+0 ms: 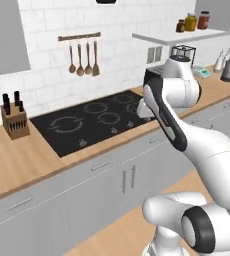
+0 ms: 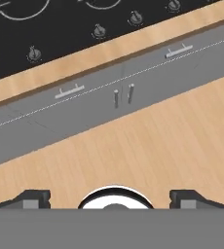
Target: Navigate to the electric kettle.
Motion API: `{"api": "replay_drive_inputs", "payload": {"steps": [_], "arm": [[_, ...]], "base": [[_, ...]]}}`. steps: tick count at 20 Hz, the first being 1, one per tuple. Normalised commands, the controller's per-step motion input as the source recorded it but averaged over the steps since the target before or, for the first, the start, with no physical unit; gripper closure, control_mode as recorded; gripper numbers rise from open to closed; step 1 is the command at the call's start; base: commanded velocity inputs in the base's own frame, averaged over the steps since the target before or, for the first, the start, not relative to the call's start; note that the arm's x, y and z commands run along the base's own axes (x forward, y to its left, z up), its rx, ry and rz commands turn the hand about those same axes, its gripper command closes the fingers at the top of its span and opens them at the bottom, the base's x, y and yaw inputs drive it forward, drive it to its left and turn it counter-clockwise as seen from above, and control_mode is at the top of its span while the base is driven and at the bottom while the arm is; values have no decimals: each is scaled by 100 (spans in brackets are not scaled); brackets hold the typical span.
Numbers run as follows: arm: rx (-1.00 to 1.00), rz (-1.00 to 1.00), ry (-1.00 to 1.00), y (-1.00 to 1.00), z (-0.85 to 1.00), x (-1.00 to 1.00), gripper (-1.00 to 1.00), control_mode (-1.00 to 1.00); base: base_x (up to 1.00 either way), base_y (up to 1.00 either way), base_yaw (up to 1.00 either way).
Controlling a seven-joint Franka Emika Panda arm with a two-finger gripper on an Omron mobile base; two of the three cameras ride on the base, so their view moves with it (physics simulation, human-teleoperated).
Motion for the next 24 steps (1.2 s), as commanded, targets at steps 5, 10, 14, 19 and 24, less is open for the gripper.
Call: {"api": "replay_drive_inputs", "payload": {"steps": [5, 10, 14, 19, 24], "arm": [[0, 0, 0, 0, 0, 0, -100, 100], [0, 0, 0, 0, 0, 0, -100, 100], [0, 0, 0, 0, 0, 0, -100, 100], [0, 0, 0, 0, 0, 0, -100, 100], [0, 0, 0, 0, 0, 0, -100, 100]], "base": [[100, -66, -15], [100, -76, 6], [100, -95, 22], [79, -100, 33], [48, -100, 38]]}}
